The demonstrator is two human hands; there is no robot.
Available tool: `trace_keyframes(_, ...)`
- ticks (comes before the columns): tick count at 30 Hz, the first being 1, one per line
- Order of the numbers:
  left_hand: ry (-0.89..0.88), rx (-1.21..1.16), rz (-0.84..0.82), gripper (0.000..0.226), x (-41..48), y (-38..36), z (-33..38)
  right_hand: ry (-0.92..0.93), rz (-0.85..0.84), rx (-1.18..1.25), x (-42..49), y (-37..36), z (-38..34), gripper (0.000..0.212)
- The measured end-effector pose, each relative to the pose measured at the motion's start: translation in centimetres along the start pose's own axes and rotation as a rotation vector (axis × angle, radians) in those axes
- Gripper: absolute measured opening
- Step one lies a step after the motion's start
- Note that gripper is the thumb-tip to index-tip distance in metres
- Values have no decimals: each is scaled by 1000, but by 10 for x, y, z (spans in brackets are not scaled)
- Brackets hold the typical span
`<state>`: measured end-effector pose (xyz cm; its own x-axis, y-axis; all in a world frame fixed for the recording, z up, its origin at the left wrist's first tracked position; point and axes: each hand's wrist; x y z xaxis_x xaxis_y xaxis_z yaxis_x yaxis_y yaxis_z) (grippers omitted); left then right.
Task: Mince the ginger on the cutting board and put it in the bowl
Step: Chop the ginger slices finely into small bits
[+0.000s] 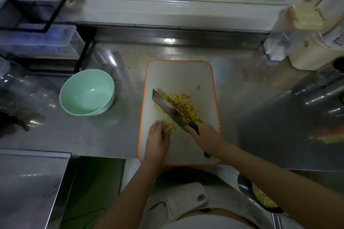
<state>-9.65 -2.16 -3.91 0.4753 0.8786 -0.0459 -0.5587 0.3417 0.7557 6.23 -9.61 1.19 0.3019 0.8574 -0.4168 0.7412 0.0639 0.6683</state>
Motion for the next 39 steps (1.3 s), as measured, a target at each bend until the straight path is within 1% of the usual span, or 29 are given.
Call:
trace_keyframes(6, -44, 32, 26, 20, -2, 2, -2, 24, 8, 9, -10, -3, -7, 40)
trace_keyframes(13, 26, 5, 101, 4, -1, 4, 4, -7, -12, 21, -11, -11, -8, 37)
trace_keyframes(19, 35, 18, 95, 8, 1, 5, 8, -34, -29, -8, -10, -11, -12, 37)
trace_keyframes(24, 2, 23, 113, 10, 3, 9, 10, -14, -34, -56, -9, -14, -12, 31)
trace_keyframes(33, -7, 43, 85, 10, 5, 6, 3, -27, 0, -89, -9, -21, -15, 40)
trace_keyframes(36, -20, 53, 78, 11, 6, 7, 3, -37, -16, -79, -6, -23, -16, 39)
trace_keyframes(39, -29, 60, 76, 12, 7, 6, 1, -51, -28, -47, -3, -24, -16, 33)
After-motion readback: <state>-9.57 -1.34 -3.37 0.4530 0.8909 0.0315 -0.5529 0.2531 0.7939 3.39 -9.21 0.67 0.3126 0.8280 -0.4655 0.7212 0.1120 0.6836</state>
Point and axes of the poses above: each hand's wrist, its own x-axis towards the middle knuckle, its own y-axis out of the back of the hand, z = x × y, and after that the axes turned 4 degrees about x, right-handed
